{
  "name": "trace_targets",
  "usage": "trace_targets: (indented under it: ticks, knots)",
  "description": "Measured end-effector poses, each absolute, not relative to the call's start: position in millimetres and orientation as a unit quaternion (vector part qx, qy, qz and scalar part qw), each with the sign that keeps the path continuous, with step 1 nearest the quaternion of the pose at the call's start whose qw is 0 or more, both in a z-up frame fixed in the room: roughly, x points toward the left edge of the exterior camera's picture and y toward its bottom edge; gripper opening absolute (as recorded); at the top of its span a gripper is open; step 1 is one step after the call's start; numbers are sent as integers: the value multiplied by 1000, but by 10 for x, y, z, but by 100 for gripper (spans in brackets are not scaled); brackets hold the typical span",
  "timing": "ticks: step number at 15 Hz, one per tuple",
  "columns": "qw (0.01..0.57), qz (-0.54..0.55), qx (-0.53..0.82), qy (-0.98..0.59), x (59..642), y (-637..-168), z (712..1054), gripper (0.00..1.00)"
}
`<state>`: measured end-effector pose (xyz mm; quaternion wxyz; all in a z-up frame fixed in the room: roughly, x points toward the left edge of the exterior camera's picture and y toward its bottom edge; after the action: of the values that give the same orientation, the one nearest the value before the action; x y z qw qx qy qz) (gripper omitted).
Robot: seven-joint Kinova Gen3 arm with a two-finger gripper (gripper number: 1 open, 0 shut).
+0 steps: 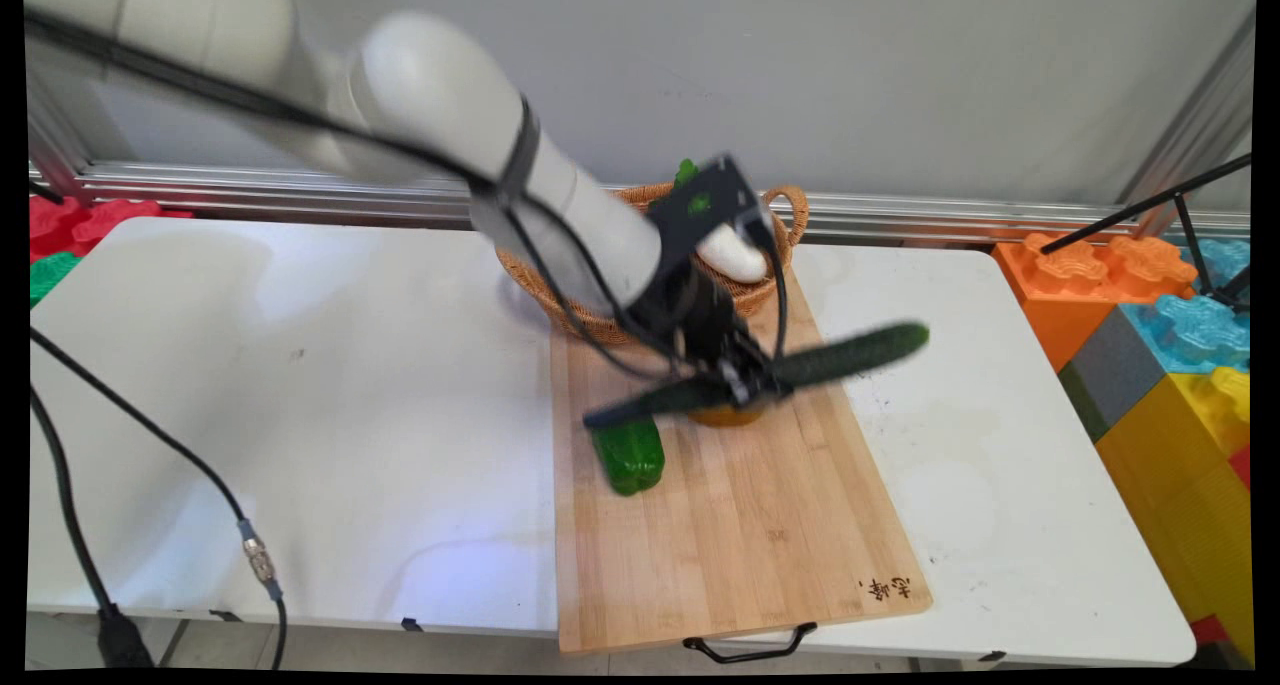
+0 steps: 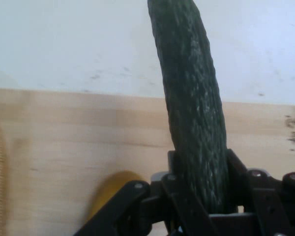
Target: Place the picked object in the vegetable basket
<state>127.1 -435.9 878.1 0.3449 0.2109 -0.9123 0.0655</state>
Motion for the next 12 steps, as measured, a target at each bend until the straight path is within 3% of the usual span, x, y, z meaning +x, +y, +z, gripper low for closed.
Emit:
trace_targets:
  ticks: [6,12]
  knots:
    - [330,140,180,-916,1800,-5069,9278,0]
    - [299,148,176,-926,2272,-5671,9050,0]
